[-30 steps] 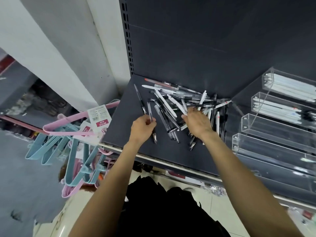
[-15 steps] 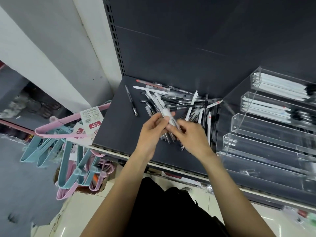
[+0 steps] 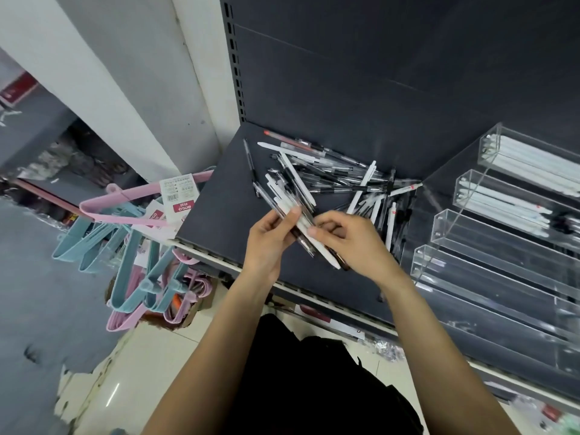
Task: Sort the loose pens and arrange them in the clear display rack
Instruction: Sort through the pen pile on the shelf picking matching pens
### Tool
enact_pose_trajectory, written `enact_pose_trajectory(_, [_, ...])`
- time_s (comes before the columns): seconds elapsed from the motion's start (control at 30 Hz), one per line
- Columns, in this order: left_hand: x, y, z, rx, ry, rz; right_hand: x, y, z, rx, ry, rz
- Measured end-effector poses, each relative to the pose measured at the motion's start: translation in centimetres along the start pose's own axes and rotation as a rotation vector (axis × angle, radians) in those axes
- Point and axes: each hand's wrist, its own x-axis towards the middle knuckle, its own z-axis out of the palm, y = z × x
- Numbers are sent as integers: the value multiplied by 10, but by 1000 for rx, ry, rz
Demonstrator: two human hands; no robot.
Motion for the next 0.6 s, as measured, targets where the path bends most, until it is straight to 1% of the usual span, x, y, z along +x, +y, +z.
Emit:
enact_pose_trajectory(0.13, [0, 0, -10, 4, 65, 2, 1, 4, -7, -37, 43, 1])
enact_pose_trajectory(0.2, [-1, 0, -16, 26, 67, -12, 2, 3, -13, 27, 165, -27])
enact_pose_trajectory(0.27, [-3, 1, -19, -1, 40, -37, 3, -2, -20, 94, 321, -98])
enact_pose_trajectory(0.33, [-5, 1, -21, -76, 14, -82, 3, -10, -22, 130, 390, -162])
enact_pose_trajectory(0.37, [-6, 1, -21, -122, 2, -102, 3, -14, -21, 176, 379, -178])
enact_pose_trajectory(0.43, [-10, 2, -20, -225, -30, -123, 2, -22, -17, 265, 295, -208])
enact_pose_trajectory(0.5, [-14, 2, -19, -324, -62, -128, 0, -26, -14, 252, 176, -255])
enact_pose_trajectory(0.6, [-18, 2, -17, -371, -70, -143, 2, -31, -8, 185, 34, -224])
